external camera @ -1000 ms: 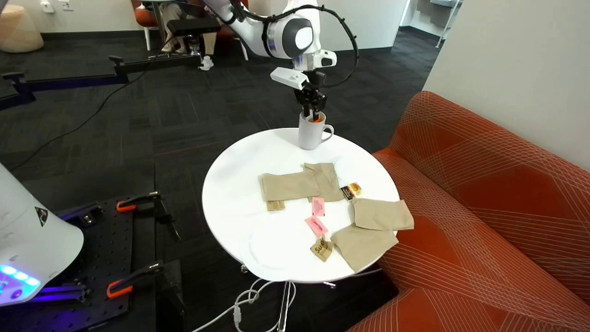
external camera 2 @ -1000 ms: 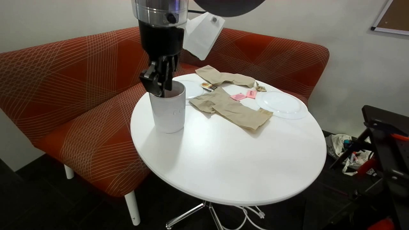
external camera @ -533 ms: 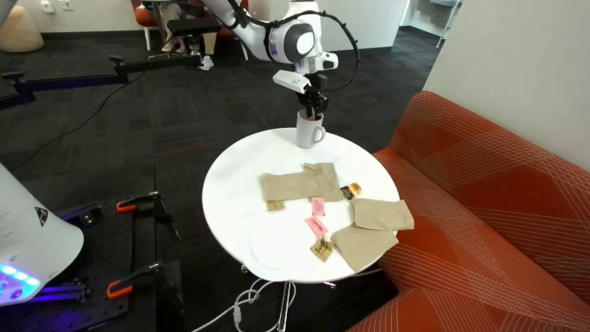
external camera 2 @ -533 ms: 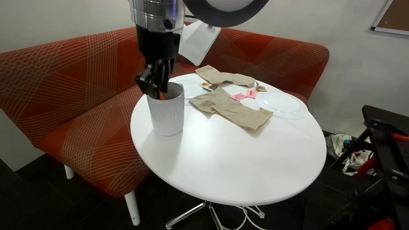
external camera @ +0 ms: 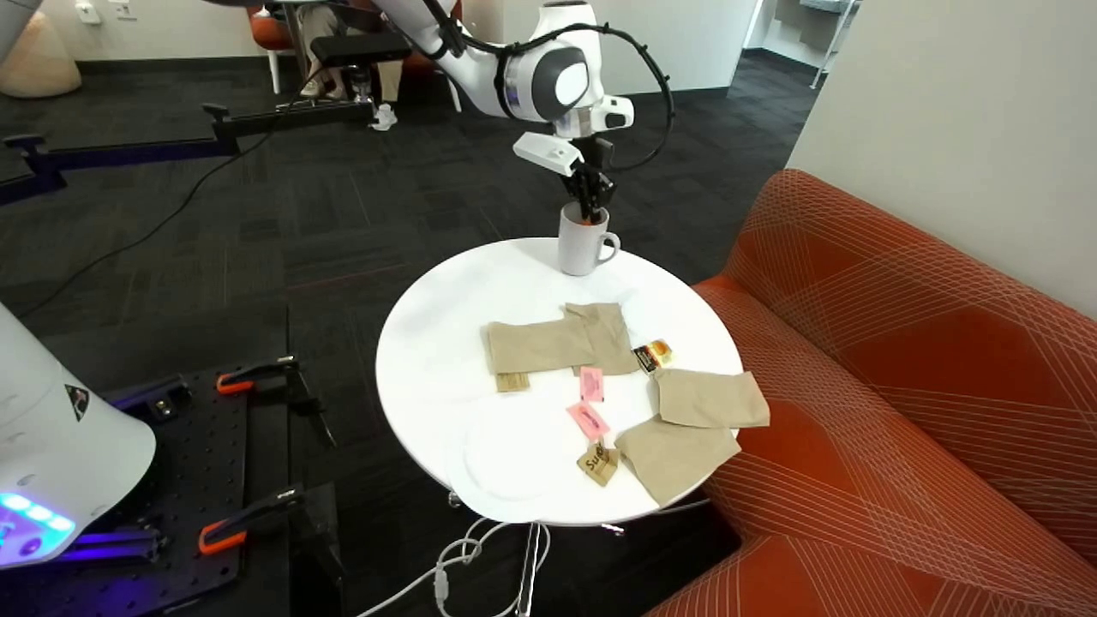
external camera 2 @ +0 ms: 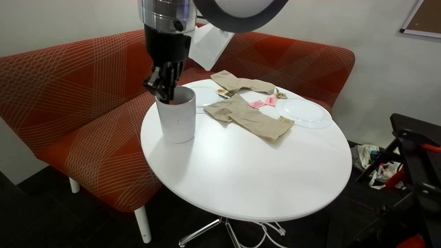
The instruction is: Take the marker out of the mug and put it on the table
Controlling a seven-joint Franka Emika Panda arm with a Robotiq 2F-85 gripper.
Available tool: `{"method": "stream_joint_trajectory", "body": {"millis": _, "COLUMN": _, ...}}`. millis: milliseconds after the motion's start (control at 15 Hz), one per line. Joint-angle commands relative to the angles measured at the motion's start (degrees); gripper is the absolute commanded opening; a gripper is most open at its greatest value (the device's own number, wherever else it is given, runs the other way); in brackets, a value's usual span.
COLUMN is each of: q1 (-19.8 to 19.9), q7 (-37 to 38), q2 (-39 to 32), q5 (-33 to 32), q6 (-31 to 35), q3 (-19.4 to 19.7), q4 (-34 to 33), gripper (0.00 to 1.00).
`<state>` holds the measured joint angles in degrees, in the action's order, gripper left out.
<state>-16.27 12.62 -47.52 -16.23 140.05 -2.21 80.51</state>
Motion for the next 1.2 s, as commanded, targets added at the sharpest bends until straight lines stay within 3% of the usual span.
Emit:
{"method": "stream_joint_trajectory", "body": {"millis": 0, "q1": -0.9, "q7": -1.1, "q2": 0.0, "q5": 0.4, "q6": 1.8, "q3": 1.5, "q4": -0.6, "gripper": 0.05}}
{"method": "stream_joint_trajectory", "body": {"millis": 600, "q1": -2.2, "q7": -0.4, "q2": 9.0, "q5": -0.6, "q6": 2.0, "q3": 2.2, "q4": 6.3, "gripper": 0.05}}
{"method": "stream_joint_trajectory", "body": {"millis": 1133, "q1": -1.6, "q7": -2.0, "q2": 24.1, "q5": -0.5, "q6": 4.5, "q3": -0.3, "q4": 17.3, "gripper": 0.05}}
